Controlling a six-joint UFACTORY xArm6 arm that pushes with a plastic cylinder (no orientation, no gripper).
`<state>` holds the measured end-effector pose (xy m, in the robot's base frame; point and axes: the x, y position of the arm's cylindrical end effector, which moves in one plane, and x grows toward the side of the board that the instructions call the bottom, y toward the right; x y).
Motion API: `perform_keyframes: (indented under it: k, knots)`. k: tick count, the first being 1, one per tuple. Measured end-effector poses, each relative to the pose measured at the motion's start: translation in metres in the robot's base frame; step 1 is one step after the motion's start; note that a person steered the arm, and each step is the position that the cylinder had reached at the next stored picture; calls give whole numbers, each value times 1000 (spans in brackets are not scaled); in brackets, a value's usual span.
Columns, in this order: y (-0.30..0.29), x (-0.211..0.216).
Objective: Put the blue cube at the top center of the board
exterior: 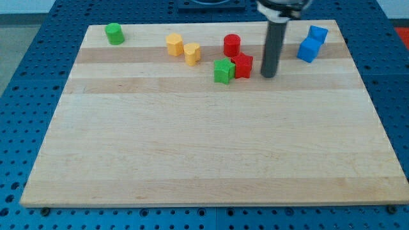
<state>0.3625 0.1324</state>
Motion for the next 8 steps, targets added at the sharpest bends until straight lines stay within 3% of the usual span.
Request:
perform_keyframes:
  k: [2, 3, 8]
  knots:
    - [124, -3]
    - [144, -16]
    - [83, -39]
